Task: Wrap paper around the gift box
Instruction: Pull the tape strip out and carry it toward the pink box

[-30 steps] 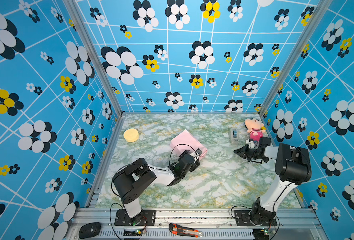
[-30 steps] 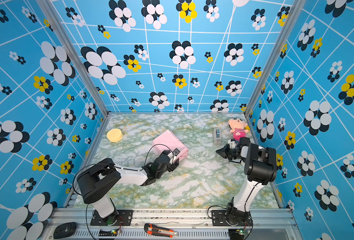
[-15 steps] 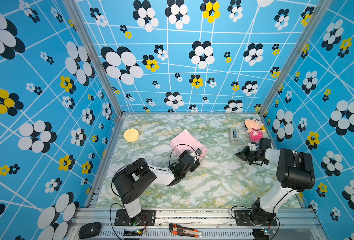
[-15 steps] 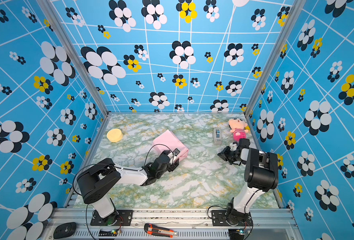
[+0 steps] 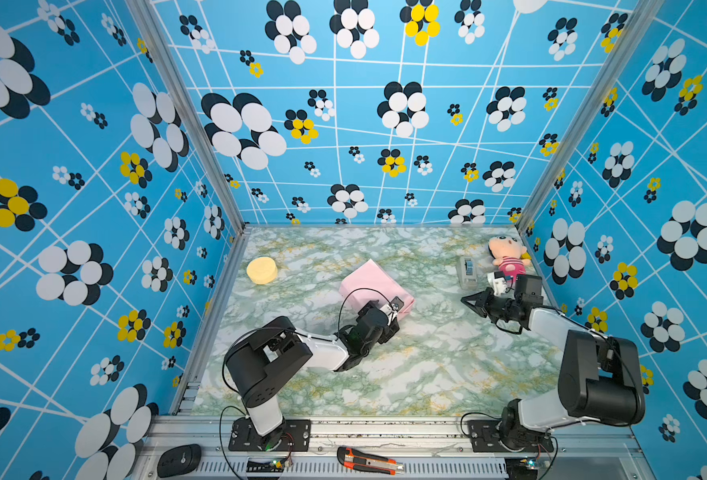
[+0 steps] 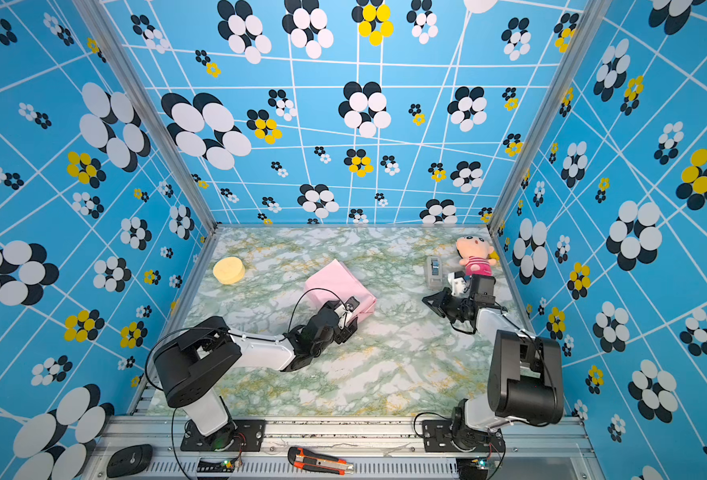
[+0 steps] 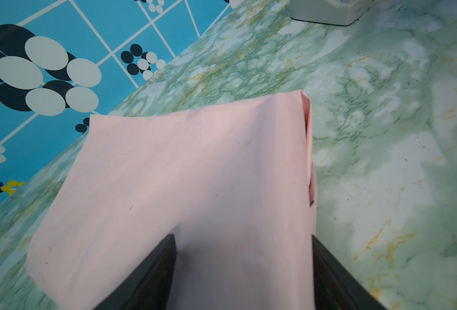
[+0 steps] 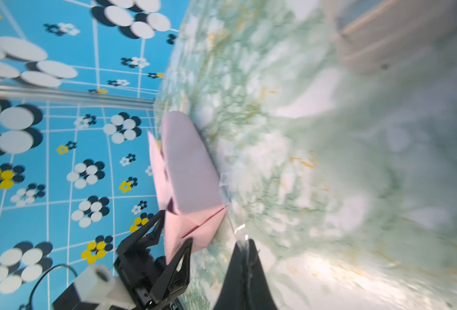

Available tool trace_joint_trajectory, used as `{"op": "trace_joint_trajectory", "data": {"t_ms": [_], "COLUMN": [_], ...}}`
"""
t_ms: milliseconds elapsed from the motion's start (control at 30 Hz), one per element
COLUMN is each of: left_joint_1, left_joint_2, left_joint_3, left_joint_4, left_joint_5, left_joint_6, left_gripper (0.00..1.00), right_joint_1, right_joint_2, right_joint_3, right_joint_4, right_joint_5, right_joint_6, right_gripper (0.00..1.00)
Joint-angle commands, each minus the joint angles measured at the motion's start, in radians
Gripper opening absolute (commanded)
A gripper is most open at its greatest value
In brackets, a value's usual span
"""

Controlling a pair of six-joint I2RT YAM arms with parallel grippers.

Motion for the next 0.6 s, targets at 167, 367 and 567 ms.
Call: {"op": "trace_joint_trajectory", "data": {"t_ms": [167,367,567], "left_joint_1": [0.009,0.011,0.01], "left_joint_2": [0.047,0.045,0.039], "left_joint_3": [-0.03,-0.029,-0.031], "left_joint_4": [-0.178,-0.177,-0.183], "left_joint_5": [0.031,0.034,0.033], "left_joint_6": [-0.041,-0.042,-0.038], "left_gripper": [0.76,0.76,0.76], "right_joint_1": [0.179,0.343,0.413], "right_joint_2": [-0.098,-0.064,0.016], "right_joint_3": [-0.042,-0.024,-0.002], "right_joint_4": [0.105,0.077,0.04], "right_joint_5": [-0.183,-0.18,-0.176], "right_joint_6": [-0.072,-0.036,-0.029], "right_gripper": [0.0,0.0,0.0]}}
